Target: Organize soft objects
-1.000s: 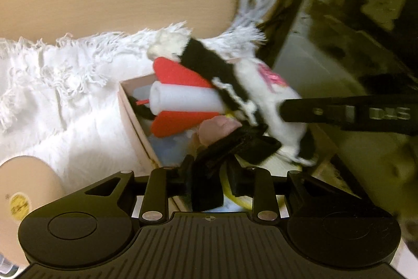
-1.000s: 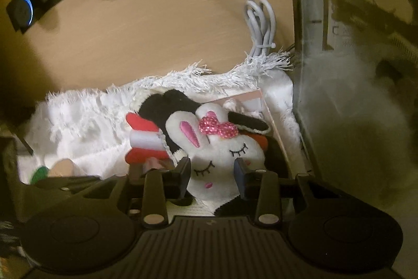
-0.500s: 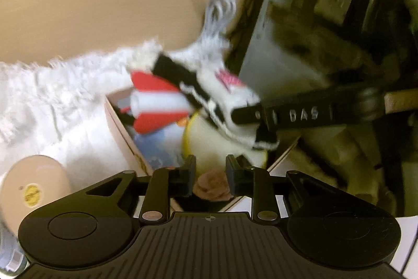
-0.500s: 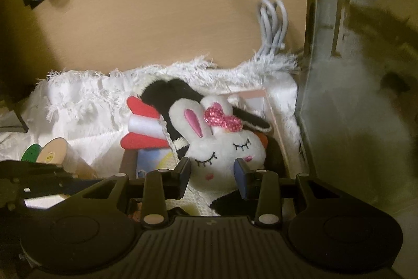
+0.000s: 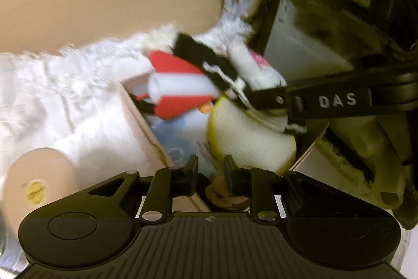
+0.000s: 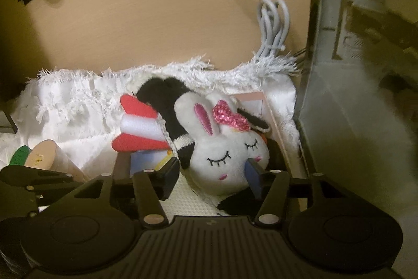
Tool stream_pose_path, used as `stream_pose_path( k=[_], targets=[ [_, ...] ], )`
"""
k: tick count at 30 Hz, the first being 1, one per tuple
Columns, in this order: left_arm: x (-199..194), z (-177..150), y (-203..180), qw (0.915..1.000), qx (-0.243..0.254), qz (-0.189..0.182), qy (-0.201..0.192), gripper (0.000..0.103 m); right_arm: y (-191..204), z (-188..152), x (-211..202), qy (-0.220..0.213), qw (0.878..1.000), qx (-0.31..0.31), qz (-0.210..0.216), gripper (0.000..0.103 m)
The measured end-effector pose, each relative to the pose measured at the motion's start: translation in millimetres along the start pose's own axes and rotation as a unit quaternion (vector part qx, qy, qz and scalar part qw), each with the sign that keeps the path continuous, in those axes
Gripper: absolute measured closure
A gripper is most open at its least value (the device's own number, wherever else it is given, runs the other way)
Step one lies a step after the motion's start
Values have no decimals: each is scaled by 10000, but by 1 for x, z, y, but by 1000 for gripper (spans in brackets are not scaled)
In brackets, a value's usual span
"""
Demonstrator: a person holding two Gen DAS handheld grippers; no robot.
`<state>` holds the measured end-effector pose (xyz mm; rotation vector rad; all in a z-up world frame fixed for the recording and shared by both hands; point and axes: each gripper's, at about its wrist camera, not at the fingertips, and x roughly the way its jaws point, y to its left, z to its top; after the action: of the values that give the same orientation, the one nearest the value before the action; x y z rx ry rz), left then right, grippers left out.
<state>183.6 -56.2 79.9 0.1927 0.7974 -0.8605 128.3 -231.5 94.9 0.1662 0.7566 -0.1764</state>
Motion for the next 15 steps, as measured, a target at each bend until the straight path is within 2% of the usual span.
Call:
stream_pose_path(
  k=[3, 5, 8, 9, 11, 15],
  targets=[
    [-24, -6, 8, 9987, -309, -6, -401, 78, 2, -2, -16, -189, 9998, -15, -119, 33],
    [-40, -13, 10, 9969, -439, 71, -657, 78, 5, -4, -27, -330, 9989, -63, -324, 32],
    [-66, -31, 9, 9930, -610, 391, -928, 78, 12, -12, -47, -553, 9968, -132, -566, 21],
    [-74, -39, 7, 9913, -703, 539, -976, 78, 14, -17, -54, -614, 9963, -155, -577, 17],
    [-86, -53, 3, 9881, -879, 735, -1026, 78, 19, -28, -65, -649, 9963, -297, -487, 17],
    [-99, -96, -17, 9813, -1227, 1061, -1032, 78, 26, -60, -74, -450, 9959, -734, -262, 17]
  ],
)
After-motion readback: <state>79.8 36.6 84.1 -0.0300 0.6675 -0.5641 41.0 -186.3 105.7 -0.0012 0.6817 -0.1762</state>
